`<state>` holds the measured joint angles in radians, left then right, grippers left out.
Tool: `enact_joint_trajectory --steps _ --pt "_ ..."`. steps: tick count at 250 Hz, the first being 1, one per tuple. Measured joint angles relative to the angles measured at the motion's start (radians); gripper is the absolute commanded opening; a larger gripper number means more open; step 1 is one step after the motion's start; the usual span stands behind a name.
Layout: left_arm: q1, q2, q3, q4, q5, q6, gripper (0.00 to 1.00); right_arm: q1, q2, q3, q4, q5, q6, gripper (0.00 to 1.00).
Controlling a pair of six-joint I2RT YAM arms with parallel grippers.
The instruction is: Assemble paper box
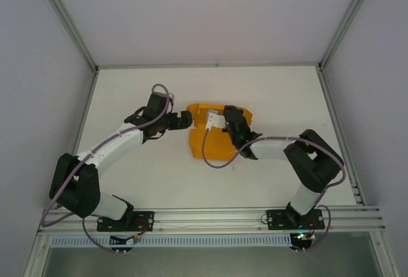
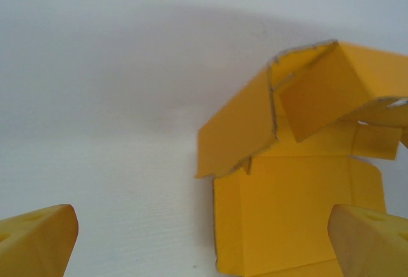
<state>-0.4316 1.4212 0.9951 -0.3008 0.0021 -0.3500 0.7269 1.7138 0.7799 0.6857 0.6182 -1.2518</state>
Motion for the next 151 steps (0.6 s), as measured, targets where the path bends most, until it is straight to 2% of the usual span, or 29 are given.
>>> enact_joint_trajectory --steps 31,64,116,151 --pt "0.090 0.014 -0.001 0.002 -0.023 -0.040 1.00 0.013 0.101 -0.009 0.183 0.031 -0.129 0.00" --pt "0.175 0.094 0.002 0.030 -0.029 -0.088 1.00 0.014 0.212 -0.023 0.370 0.051 -0.231 0.00" --pt "0.207 0.298 0.066 0.085 -0.024 -0.083 1.00 0.014 0.257 -0.039 0.499 0.055 -0.275 0.00" --pt "0.204 0.387 0.089 0.169 0.074 -0.044 0.85 0.014 0.257 -0.042 0.503 0.056 -0.275 0.00"
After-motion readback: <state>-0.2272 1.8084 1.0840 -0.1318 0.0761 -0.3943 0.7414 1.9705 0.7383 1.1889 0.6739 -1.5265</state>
